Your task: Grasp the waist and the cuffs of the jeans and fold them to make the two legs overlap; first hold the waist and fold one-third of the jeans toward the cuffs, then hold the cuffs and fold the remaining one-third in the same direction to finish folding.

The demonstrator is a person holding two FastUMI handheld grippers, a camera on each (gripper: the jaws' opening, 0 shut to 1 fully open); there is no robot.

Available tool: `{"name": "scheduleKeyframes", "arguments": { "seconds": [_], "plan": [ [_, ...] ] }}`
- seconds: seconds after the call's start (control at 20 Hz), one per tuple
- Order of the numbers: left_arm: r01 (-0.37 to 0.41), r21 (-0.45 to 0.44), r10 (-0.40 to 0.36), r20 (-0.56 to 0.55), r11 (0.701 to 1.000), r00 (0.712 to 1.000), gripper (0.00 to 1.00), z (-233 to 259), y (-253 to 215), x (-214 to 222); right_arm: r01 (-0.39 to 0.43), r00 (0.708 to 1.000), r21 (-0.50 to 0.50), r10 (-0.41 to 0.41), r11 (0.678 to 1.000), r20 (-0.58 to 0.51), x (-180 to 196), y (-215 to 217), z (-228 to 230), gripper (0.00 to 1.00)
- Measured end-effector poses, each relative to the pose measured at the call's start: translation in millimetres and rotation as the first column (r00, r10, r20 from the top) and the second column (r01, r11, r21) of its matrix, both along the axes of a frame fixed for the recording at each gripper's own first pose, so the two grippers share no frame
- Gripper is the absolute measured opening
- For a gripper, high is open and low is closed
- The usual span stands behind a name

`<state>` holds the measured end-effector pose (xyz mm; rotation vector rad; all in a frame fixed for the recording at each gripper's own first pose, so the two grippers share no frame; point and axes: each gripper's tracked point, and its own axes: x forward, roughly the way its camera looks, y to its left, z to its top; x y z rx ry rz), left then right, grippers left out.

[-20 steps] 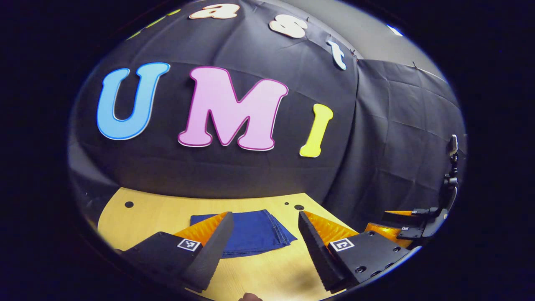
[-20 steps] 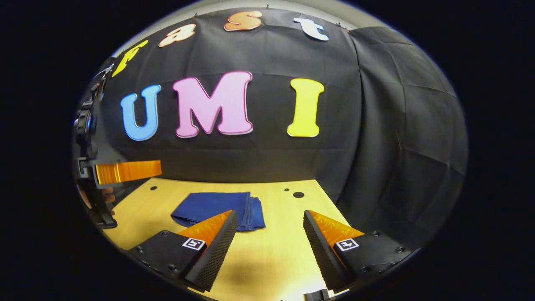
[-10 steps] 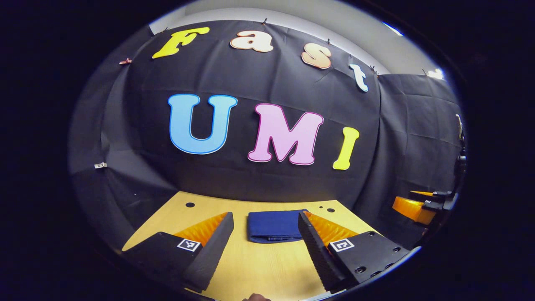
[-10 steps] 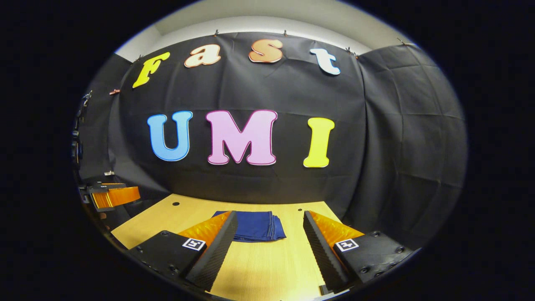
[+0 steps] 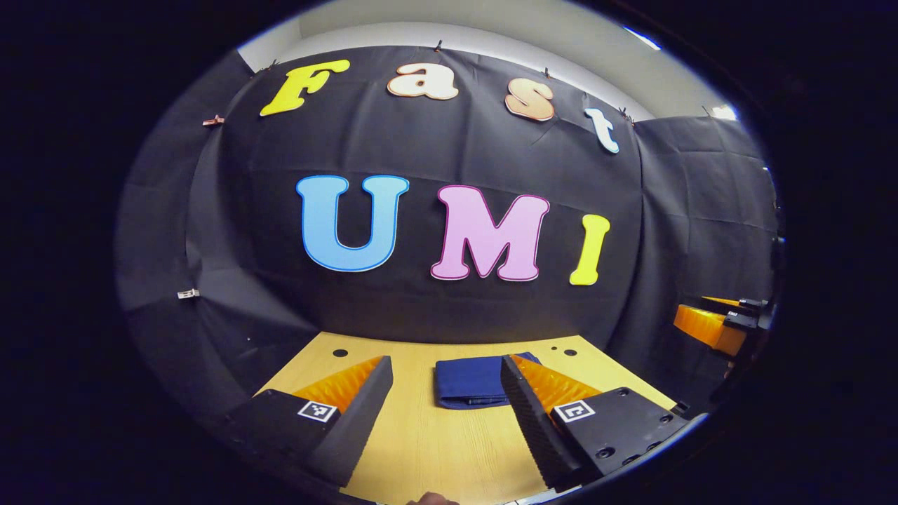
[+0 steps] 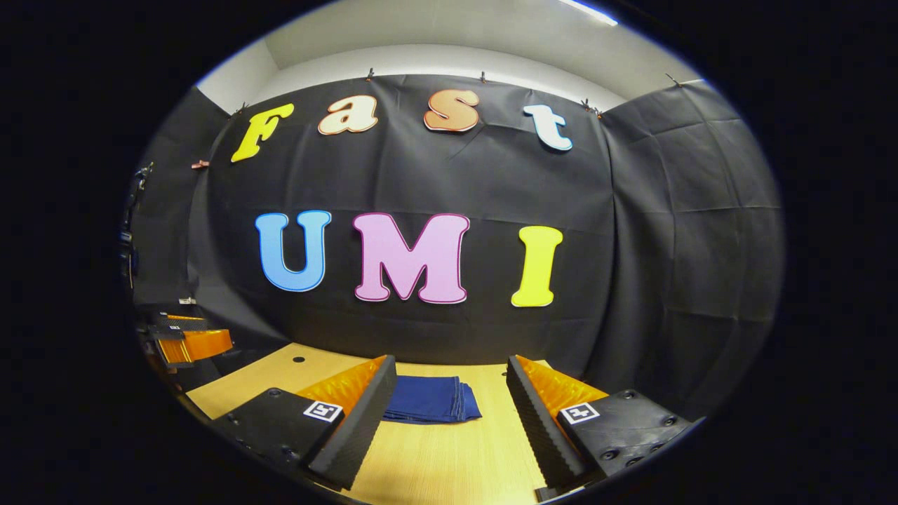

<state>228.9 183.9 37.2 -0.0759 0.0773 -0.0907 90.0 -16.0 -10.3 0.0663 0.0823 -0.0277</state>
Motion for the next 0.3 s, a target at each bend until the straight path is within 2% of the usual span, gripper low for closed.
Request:
{"name": "scheduleKeyframes", "arguments": {
  "seconds": [0.05, 0.1, 0.15, 0.25, 0.3],
  "plan": [
    [-0.004, -0.005, 0.004, 0.009, 1.000, 1.000, 0.96, 4.4, -1.6, 1.3, -0.008, 1.000, -0.002, 0.008, 1.000, 0.010, 3.6, -3.3, 2.8, 0.94],
    [-0.009, -0.005, 0.009, 0.016, 1.000, 1.000, 0.97, 6.3, -2.9, 4.1, -0.008, 1.000, -0.008, 0.008, 1.000, 0.021, 7.2, -8.7, 6.7, 0.96],
    [-0.023, 0.002, 0.023, 0.019, 1.000, 1.000, 0.96, 8.4, -1.6, 6.2, -0.016, 1.000, -0.007, 0.016, 1.000, 0.020, 9.7, -12.3, 6.8, 0.92],
    [-0.038, 0.009, 0.038, 0.028, 0.999, 0.999, 0.96, 12.9, -1.4, 7.7, -0.031, 0.999, -0.009, 0.031, 0.999, 0.023, 14.2, -15.6, 7.7, 0.96],
    [-0.037, 0.010, 0.037, 0.035, 0.999, 0.999, 0.97, 16.4, -3.4, 7.8, -0.036, 0.999, -0.010, 0.036, 0.999, 0.023, 16.2, -17.5, 8.0, 0.93]
  ]
}}
